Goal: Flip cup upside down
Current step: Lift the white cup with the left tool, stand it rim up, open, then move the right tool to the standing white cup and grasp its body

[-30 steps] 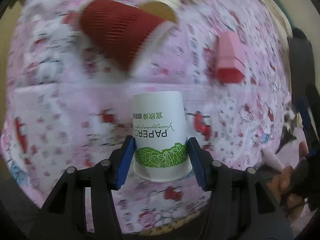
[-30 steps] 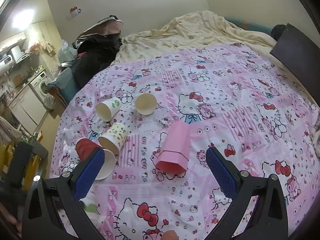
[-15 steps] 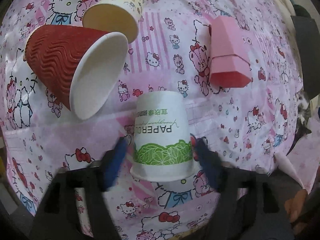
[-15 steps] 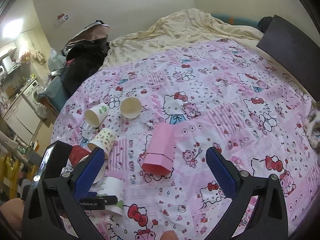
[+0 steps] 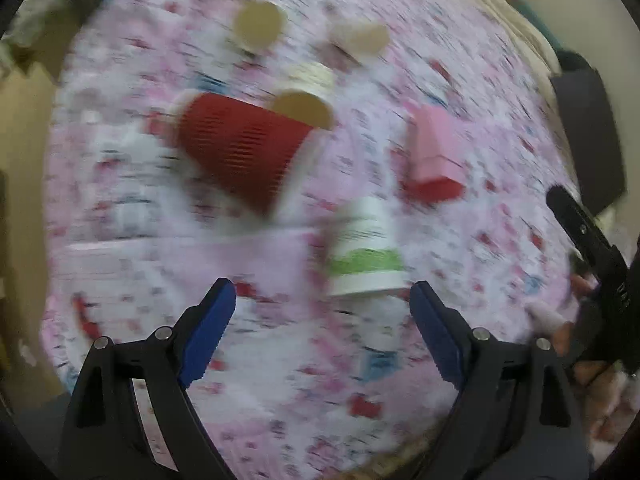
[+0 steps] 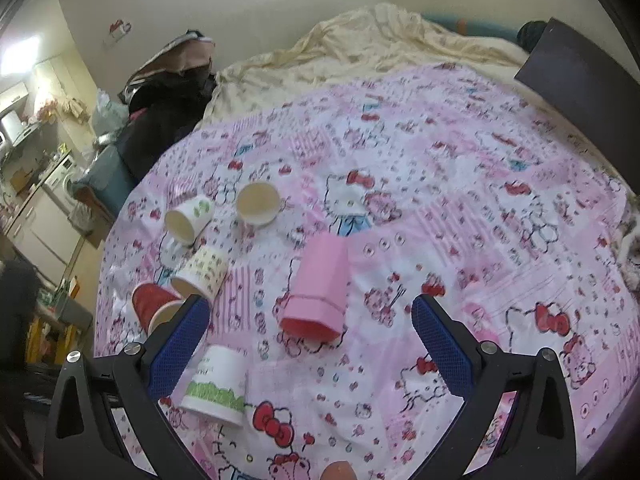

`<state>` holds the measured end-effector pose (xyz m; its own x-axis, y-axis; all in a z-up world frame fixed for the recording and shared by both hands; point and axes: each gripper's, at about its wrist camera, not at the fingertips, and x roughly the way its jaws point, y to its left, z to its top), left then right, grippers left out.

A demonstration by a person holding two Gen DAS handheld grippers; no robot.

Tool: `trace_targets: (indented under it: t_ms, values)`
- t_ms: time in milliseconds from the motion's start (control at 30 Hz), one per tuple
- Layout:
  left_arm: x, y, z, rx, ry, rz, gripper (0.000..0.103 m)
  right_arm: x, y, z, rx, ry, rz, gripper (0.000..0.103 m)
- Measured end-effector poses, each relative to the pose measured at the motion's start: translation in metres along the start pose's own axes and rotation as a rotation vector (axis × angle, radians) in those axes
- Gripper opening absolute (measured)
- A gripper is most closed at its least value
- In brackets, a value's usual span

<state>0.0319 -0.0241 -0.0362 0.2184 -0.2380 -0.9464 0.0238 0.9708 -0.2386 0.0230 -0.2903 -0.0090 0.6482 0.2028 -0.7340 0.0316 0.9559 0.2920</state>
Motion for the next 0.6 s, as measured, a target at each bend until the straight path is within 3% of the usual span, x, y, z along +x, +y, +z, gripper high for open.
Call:
trace_targets:
  t_ms: [133,300,400,600]
  values:
    - [-0.005,0.028,-0.017,-0.039,-0.100,0.061,0.086,0.017,0.008,-0.010,0.003,0.092,0.050,0.103]
    - [-0.005,0.043,-0.022,-0.037,-0.245,0.133,0.086,0.051,0.003,-0.026,0.134,0.257,0.184,0.103]
    - [-0.012,0.035,-0.019,-0.017,-0.263,0.074,0.086,0.065,0.008,-0.037,0.152,0.356,0.225,0.103]
    - [-0.019,0.021,-0.016,0.038,-0.299,0.113,0.086,0.082,0.024,-0.041,0.160,0.526,0.265,0.102]
